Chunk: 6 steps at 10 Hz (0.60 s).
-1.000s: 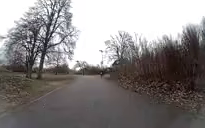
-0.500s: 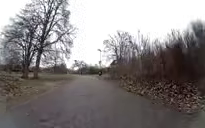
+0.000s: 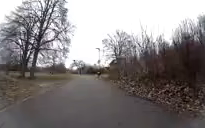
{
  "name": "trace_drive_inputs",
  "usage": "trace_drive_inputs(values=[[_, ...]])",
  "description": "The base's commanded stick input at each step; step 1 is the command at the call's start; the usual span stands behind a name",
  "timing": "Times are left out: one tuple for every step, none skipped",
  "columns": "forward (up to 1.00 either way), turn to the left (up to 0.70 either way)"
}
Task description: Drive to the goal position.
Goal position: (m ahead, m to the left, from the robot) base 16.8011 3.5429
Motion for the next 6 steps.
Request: trace_drive_inputs(values=[[1.00, 0.25], [1.00, 0.00], [1.00, 0.00], [1.00, 0.00], [1.00, 0.00], [1.00, 0.00]])
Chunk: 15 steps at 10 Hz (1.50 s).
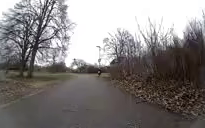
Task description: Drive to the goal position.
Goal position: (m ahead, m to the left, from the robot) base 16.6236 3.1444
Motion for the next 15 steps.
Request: trace_drive_inputs(values=[[1.00, 0.00], [1.00, 0.00], [1.00, 0.00], [1.00, 0.00], [1.00, 0.00], [1.00, 0.00], [1.00, 0.00], [1.00, 0.00], [1.00, 0.17], [1.00, 0.40], [1.00, 0.40], [1.00, 0.40], [1.00, 0.19], [1.00, 0.00], [1.00, 0.00]])
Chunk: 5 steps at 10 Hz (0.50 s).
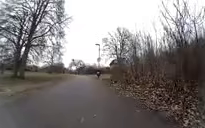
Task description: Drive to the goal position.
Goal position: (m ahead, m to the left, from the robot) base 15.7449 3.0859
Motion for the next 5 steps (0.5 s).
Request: trace_drive_inputs(values=[[1.00, 0.00], [1.00, 0.00], [1.00, 0.00], [1.00, 0.00], [1.00, 0.00]])
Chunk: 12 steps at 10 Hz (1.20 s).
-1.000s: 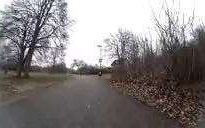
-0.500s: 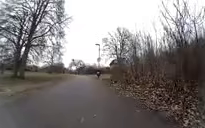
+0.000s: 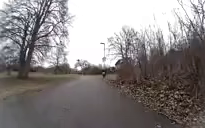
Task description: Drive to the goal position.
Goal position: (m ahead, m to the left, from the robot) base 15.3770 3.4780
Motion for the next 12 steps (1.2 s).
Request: trace_drive_inputs(values=[[1.00, 0.00], [1.00, 0.00], [1.00, 0.00], [1.00, 0.00], [1.00, 0.00], [1.00, 0.00], [1.00, 0.12], [1.00, 0.40], [1.00, 0.40], [1.00, 0.40], [1.00, 0.40], [1.00, 0.40]])
